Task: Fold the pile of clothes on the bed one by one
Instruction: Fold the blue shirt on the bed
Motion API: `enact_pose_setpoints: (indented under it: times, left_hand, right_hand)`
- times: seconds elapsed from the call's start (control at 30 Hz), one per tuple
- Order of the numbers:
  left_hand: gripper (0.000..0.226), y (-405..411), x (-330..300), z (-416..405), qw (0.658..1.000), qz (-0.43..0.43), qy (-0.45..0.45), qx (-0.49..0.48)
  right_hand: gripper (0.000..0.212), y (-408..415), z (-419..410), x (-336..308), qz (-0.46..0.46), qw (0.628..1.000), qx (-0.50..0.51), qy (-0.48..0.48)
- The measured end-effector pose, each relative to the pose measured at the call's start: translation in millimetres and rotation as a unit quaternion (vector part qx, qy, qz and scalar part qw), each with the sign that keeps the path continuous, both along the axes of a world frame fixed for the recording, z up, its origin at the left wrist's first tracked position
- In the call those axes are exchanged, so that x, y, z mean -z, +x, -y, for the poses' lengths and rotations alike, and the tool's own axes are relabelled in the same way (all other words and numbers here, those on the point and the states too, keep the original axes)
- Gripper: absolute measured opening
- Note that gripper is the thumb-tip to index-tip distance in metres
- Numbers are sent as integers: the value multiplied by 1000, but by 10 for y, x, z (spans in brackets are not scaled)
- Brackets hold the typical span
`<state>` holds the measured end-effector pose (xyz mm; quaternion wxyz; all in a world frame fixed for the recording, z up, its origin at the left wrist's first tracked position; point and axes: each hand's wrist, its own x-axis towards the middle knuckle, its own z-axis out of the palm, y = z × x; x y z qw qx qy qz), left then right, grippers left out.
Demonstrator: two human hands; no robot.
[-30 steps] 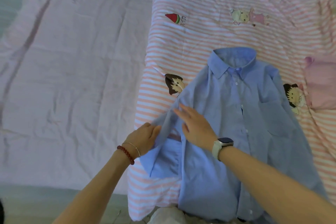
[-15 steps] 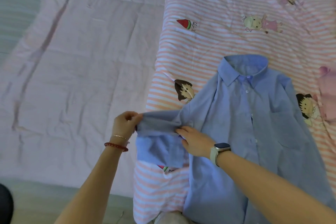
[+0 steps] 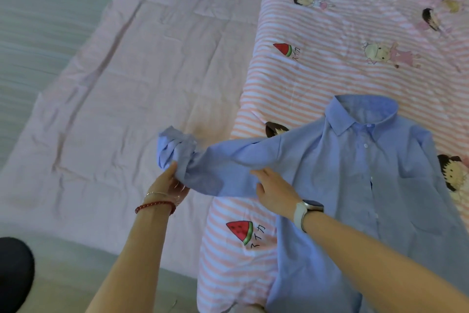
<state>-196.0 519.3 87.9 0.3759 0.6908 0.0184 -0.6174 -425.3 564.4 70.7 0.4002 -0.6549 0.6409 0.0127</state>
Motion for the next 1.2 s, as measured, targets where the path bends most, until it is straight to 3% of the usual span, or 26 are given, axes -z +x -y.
enact_pose_setpoints:
  times: [0.13, 0.23, 0.3, 0.37, 0.47, 0.53, 0.57, 0.6, 0.67, 0.7, 0.73, 0.8, 0.87, 0.93, 1.0, 1.1, 1.2]
  left_hand:
    - [19, 104, 29, -41, 974, -117, -15, -194]
    - [20, 131, 13, -23, 979, -79, -78, -172]
    - [22, 28, -90, 64, 978, -77, -152, -118]
    - [22, -233, -222, 131, 973, -34, -227, -39]
    - [12, -924, -352, 46, 925, 102, -326, 167]
    - [27, -1506, -397, -173, 850, 117, -388, 337]
    - [38, -1768, -405, -310, 793, 114, -419, 426]
    - [45, -2005, -367, -439, 711, 130, -450, 524]
    - [48, -2392, -228, -659, 502, 180, -465, 707]
    - [47, -2521, -192, -743, 440, 189, -434, 763]
    - [46, -2594, -167, -801, 424, 185, -408, 788]
    - [47, -2599, -97, -831, 466, 182, -429, 752]
    - [42, -2514, 83, -704, 494, 251, -511, 657]
    - [38, -2408, 259, -443, 476, 347, -521, 618]
    - [42, -2378, 371, -140, 470, 404, -458, 637]
    - [55, -2376, 470, 274, 439, 451, -338, 700]
    - [52, -2403, 548, 541, 412, 453, -262, 746]
  right_hand:
    - [46, 128, 62, 27, 46, 998, 12, 44]
    - [46, 118, 47, 47, 78, 992, 42, 87]
    - [41, 83, 48, -12, 144, 975, 139, 92]
    - [31, -12, 43, -122, 233, 917, 313, 83]
    - [22, -389, -44, -358, 366, 756, 538, 72]
    - [35, -747, -189, -521, 425, 672, 605, 42]
    - [41, -914, -268, -593, 443, 629, 639, 14]
    - [43, -1071, -349, -688, 472, 569, 673, -15]
    - [47, -1365, -550, -776, 505, 475, 716, -78]
    - [45, -1539, -661, -741, 486, 471, 731, -81]
    - [41, -1662, -749, -685, 474, 472, 740, -71]
    - [31, -1876, -940, -474, 397, 508, 763, -43]
    - [24, -2000, -1046, -300, 360, 521, 774, -16]
    - [21, -2057, -1093, -145, 342, 514, 787, -1]
    - [23, -2111, -1066, -61, 335, 492, 803, -26]
    - [34, -2283, -974, 102, 334, 463, 819, -54]
    - [22, -2453, -845, 114, 333, 437, 834, -58]
